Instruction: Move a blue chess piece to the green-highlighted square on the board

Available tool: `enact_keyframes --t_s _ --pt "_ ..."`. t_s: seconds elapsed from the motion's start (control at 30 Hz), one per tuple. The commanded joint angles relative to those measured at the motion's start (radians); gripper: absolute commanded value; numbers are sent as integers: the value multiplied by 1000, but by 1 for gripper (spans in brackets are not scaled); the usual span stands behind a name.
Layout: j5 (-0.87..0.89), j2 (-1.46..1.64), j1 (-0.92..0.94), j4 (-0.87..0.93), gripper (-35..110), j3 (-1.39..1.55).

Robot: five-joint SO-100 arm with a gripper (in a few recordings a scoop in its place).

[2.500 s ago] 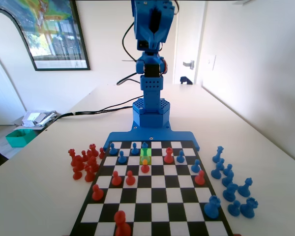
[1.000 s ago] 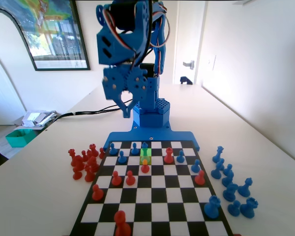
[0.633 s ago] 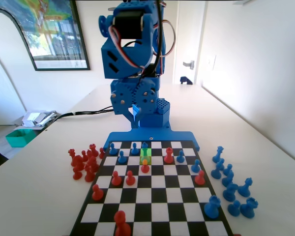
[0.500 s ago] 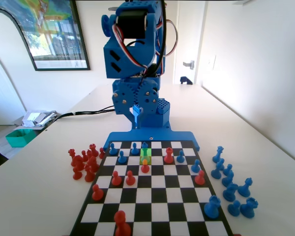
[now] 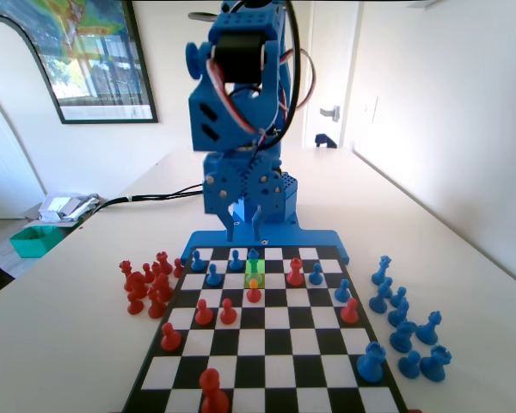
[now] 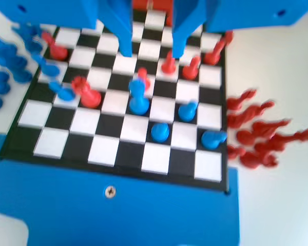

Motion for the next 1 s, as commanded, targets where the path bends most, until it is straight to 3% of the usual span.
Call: enact_keyframes --t_s 0.0,0.97 --pt "-14 12 -2 -11 12 11" --pt "8 -124 -40 -212 12 101"
